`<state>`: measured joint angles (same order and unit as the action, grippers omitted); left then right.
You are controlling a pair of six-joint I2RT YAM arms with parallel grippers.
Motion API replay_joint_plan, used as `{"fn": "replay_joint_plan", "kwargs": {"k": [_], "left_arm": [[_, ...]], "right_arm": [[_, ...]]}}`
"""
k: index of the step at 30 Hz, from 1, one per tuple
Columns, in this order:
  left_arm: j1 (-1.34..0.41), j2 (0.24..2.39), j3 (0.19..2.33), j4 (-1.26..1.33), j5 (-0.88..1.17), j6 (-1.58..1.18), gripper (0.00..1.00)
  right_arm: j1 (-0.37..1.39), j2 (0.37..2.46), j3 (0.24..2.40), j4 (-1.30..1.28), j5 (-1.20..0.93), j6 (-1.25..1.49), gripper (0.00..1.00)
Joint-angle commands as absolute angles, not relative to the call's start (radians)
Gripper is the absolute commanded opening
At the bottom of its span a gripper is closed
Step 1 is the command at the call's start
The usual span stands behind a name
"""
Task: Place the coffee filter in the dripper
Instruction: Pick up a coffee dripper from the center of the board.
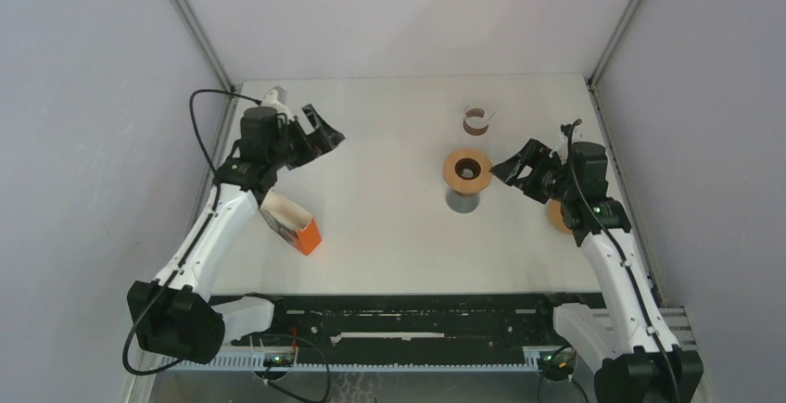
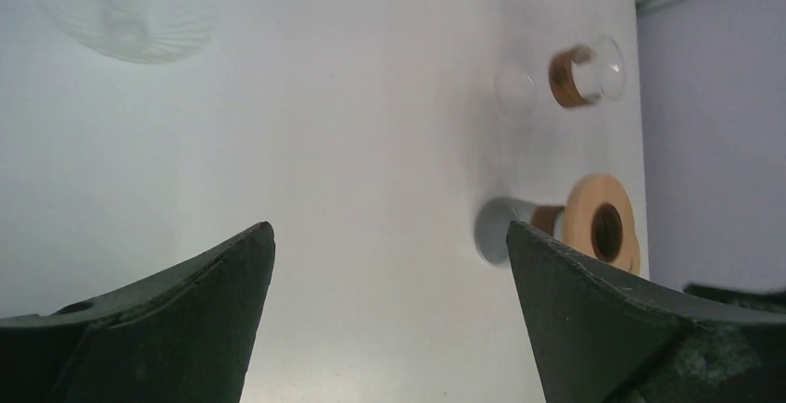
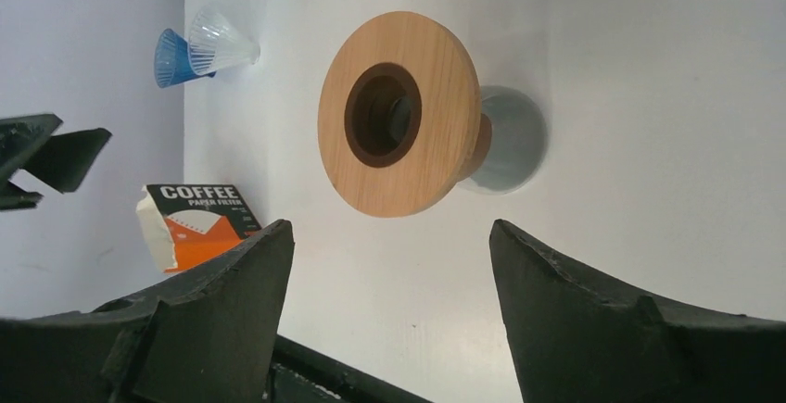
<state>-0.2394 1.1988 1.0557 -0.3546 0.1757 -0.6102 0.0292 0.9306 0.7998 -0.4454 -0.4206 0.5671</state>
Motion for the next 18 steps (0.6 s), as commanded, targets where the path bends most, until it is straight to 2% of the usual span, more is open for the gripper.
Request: {"fn": "replay_joint_plan", "kwargs": {"k": [1,7,15,18], "left_arm": [[-0.122,1.194,1.060,-0.367,0.188,-0.591,1.00],[-0.012,1.308,1.088,-0.347,0.157,-0.600,0.99],[0.044,1.531,1.212,-0.351,0.063,-0.577,0.90],[0.058,1.624,1.234,-0.323,0.098,-0.591,0.86]], "right_arm": [[0.046,0.845,0.841,-0.504,-0.337,0.476,0.85],[0.051,0.737,0.831,-0.560,-0.307,0.437,0.86],[0.052,0.628,0.802,-0.612,-0.280,0.428,0.86],[0.051,0.607,0.801,-0.624,-0.274,0.422,0.86]]}}
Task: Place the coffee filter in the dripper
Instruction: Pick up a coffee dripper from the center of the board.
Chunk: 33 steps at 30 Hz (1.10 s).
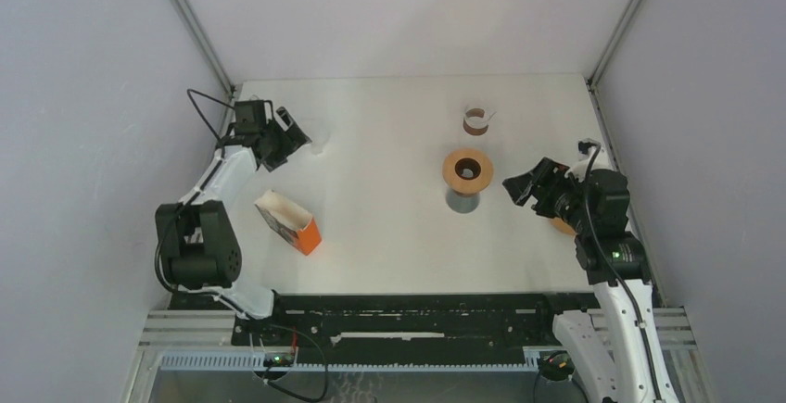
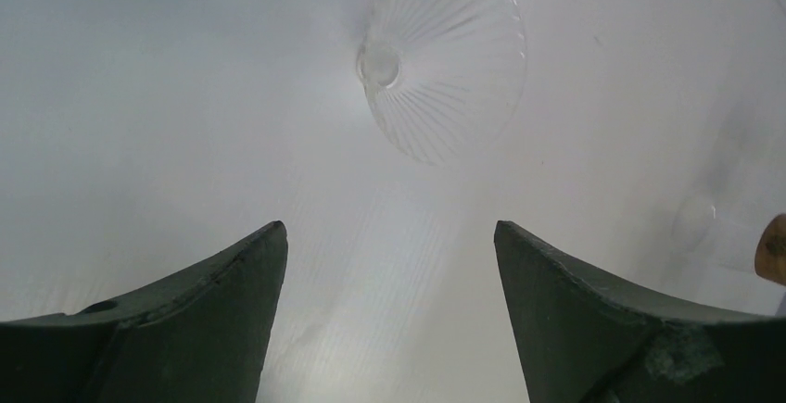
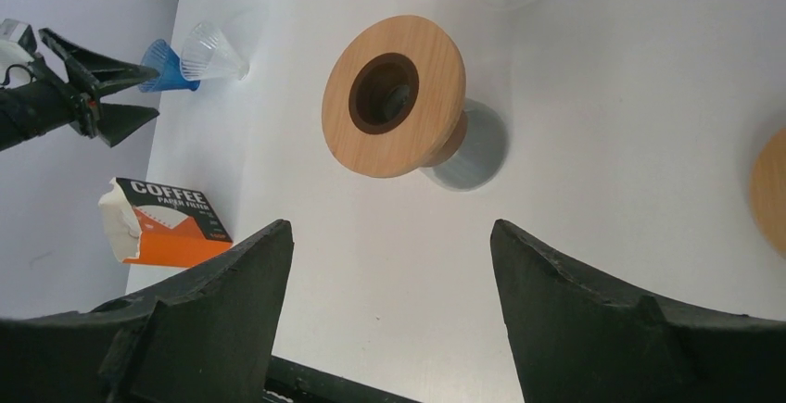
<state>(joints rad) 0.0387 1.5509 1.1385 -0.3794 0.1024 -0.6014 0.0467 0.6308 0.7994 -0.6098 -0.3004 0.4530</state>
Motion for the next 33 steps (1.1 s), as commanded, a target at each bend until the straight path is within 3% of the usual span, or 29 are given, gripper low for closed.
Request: {"fn": "replay_joint_plan", "kwargs": {"k": [1,8,13,19,23,33], "left_arm": [[0.062,1.645,1.239,-0.307,0.108,-0.599,0.84],[0.084,1.755,1.312,-0.259,0.155,-0.617,0.72],[0.086,1.817,1.368,-0.258,0.168,-0.612,0.55],[0.085,1.889,1.403,-0.276,0.188,-0.601,0.43],[0.084,1.894,1.396,-0.276,0.193,-0.585,0.37],[0.080,1.779,1.330,-0.304,0.167,-0.511,0.11]], "right_arm": [[0.051,0.600,0.801,-0.629,-0.274,0.421,0.86],[0.051,0.576,0.801,-0.664,-0.265,0.424,0.86],[0.051,0.574,0.801,-0.680,-0.249,0.419,0.86],[0.052,0.552,0.801,-0.690,-0.238,0.428,0.86],[0.051,0.542,0.801,-0.694,-0.234,0.430,0.86],[0.052,0.544,0.816,-0.696,-0.254,0.432,0.86]]}}
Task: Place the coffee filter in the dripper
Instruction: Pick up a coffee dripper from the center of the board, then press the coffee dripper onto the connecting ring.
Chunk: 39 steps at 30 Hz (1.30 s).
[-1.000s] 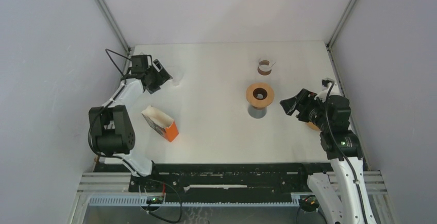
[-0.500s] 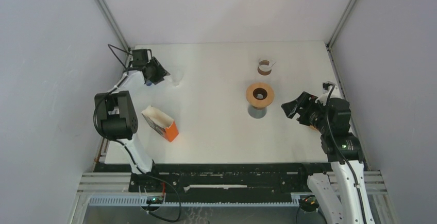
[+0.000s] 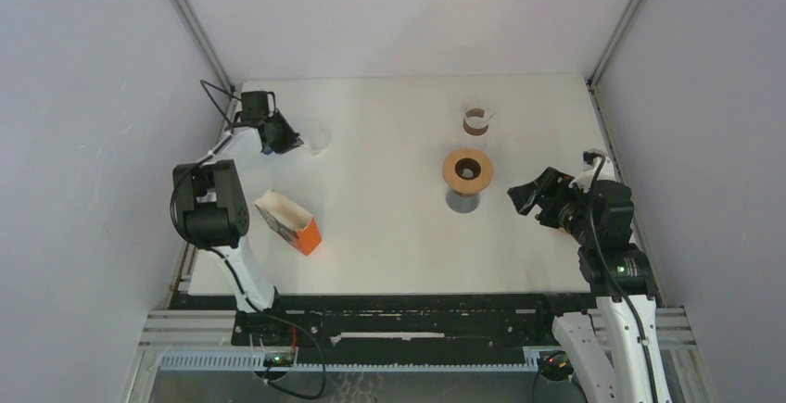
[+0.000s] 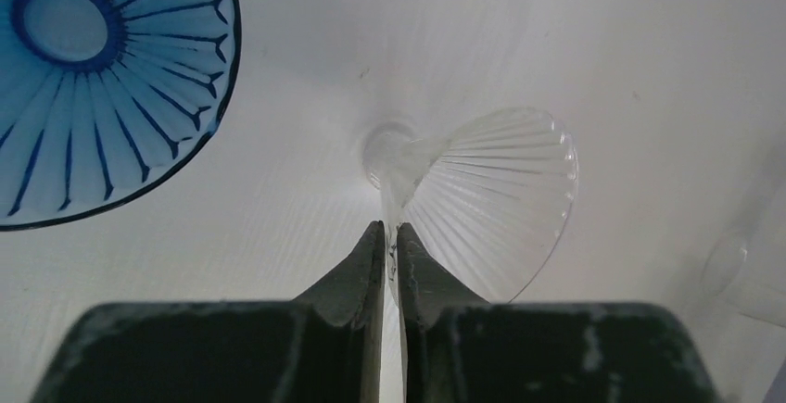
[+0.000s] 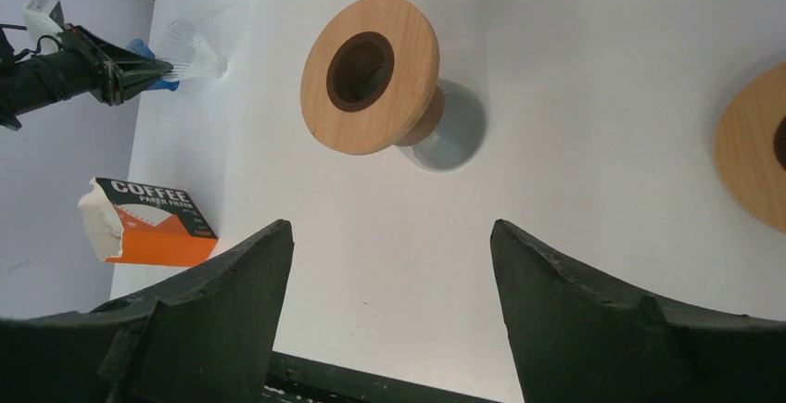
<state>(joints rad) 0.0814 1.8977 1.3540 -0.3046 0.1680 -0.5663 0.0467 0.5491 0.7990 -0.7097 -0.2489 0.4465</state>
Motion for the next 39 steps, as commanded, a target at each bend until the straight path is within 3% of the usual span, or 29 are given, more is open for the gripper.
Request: {"fn": "replay_joint_plan", "kwargs": {"k": [1,4,26,39], "left_arm": [[0.077,1.761,1.325,-0.313,0.164,-0.507,0.08],[0.061,1.712,1.313,-0.338,0.173,-0.498,0.00],[-0.324,1.358,1.271,-0.541,0.249,-0.510,0.00],[-0.595,1.447,1.489,-0.580,0.251,-0.564,0.00]], "right_arm": [[0.053,0.543,0.817,-0.699,-0.253,0.430,0.86],[0.052,0.540,0.817,-0.704,-0.258,0.428,0.86],[0.092,0.613,0.922,-0.729,-0.303,0.452,0.81],[0.192,0.699,0.969,-0.669,-0.281,0.497,0.77]]}}
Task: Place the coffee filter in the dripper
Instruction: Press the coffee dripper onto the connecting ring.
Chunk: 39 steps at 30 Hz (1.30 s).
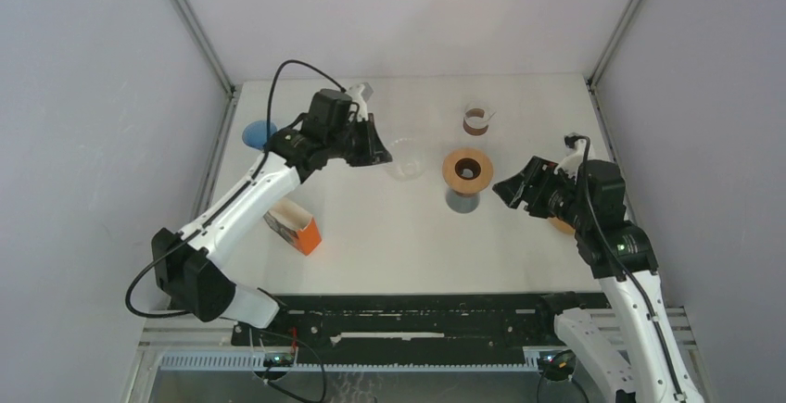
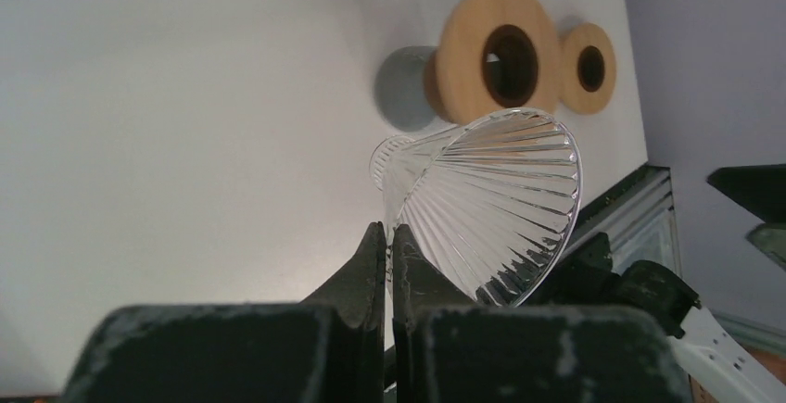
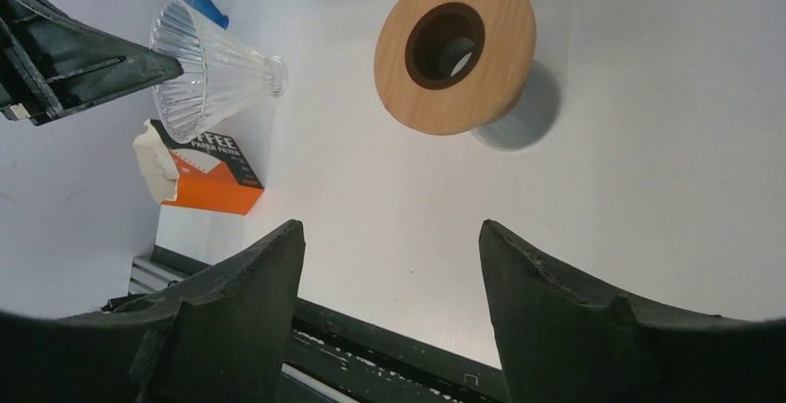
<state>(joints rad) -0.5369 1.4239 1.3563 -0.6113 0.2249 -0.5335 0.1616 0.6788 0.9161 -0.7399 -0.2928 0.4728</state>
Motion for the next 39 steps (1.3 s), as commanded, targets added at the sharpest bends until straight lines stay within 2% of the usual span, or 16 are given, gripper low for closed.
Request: {"fn": "replay_joint_plan", "kwargs": {"k": [1,18,39], "left_arm": [[-0.609,1.461,1.510,-0.581,0.250,-0.566,0.00],[-0.739,1.733,1.817,-0.621,0.224,-0.564,0.00],[-0.775,1.921,1.971,-0.666,0.184,-0.537,0.00]], "right_arm": [[0.201,0.705,0.973,-0.664,-0.278,0.497,0.77],[0.274,0.877,1.065,-0.606,-0.245,0.518,0.70],[0.278,1.123,1.150,-0.597,-0.121,0.460,0.60]]}}
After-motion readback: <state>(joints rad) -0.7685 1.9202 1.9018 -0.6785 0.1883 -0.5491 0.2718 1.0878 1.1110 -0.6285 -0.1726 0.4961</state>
